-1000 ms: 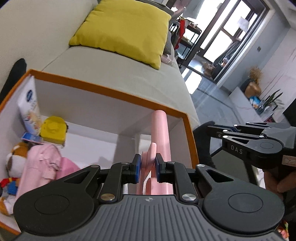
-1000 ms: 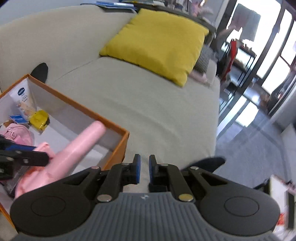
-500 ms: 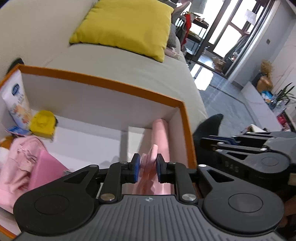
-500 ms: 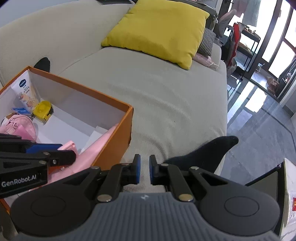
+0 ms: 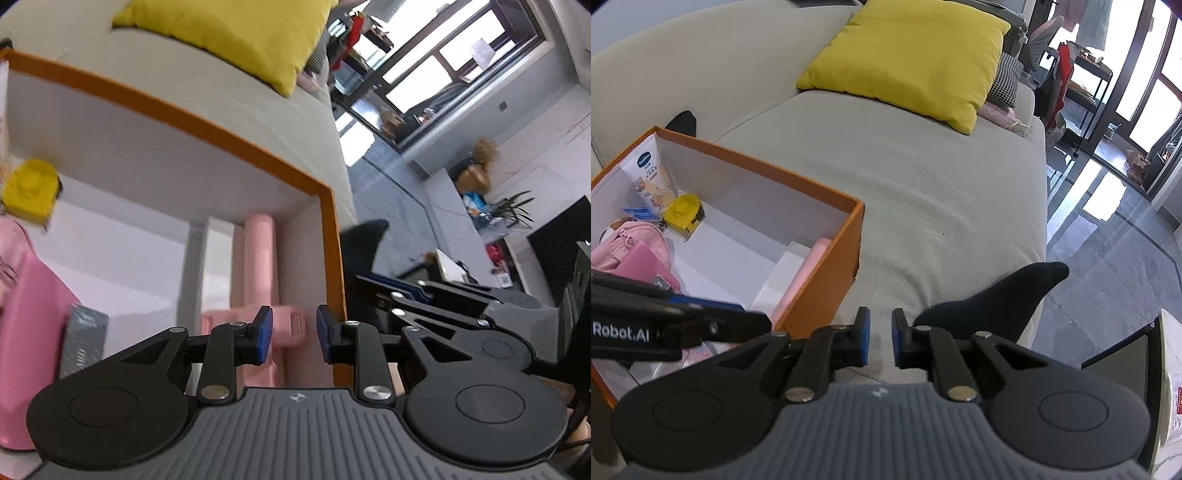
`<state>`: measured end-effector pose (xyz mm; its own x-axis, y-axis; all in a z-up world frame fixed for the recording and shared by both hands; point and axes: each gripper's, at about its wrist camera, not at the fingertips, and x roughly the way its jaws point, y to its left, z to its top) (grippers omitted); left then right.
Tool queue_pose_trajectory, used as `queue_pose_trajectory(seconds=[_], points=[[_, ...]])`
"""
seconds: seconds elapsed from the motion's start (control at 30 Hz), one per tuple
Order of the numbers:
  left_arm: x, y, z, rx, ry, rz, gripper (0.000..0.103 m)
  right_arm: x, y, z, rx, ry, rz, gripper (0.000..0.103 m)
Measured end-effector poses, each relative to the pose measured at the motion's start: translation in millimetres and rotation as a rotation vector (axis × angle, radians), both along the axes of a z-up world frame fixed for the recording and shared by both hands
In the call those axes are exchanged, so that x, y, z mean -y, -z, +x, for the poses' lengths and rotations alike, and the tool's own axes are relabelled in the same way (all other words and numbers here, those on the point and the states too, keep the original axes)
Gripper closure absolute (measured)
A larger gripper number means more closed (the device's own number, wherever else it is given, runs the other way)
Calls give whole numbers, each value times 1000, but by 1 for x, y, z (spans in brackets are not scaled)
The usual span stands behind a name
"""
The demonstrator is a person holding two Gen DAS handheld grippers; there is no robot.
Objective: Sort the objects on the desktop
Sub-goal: 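Lower the pink selfie stick into the orange box with the left tool, then open the left tool to release the pink stick and withdraw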
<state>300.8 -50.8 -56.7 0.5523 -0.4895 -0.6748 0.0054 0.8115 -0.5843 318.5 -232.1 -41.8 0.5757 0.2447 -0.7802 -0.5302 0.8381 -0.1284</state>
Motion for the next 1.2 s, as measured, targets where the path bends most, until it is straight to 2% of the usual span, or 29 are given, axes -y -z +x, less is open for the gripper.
queue_pose_trajectory(seconds=[0.07,0.2,0.4,0.63,0.8,1.03,1.2], points=[[3,3,2,-5,-1,35,75,-1,0,-1,2,-1,-3,87],[-3,6,2,-15,-13,12,75,0,-3,-3,5,-4,0,87],[-6,-13,-9,38,3,36,75,-4,-10,-12,6,-13,-1,87],[-12,-48,-48,142,-12,140,75,-15,-32,-44,42,-61,1,86],[-29,-70,-83,213,-71,219,75,-27,-39,-74,46,-102,22,85],[-53,-92,-128,303,-148,327,75,-48,-45,-112,37,-135,99,79],[-65,-104,-151,368,-190,374,75,-58,-48,-135,26,-136,157,78]])
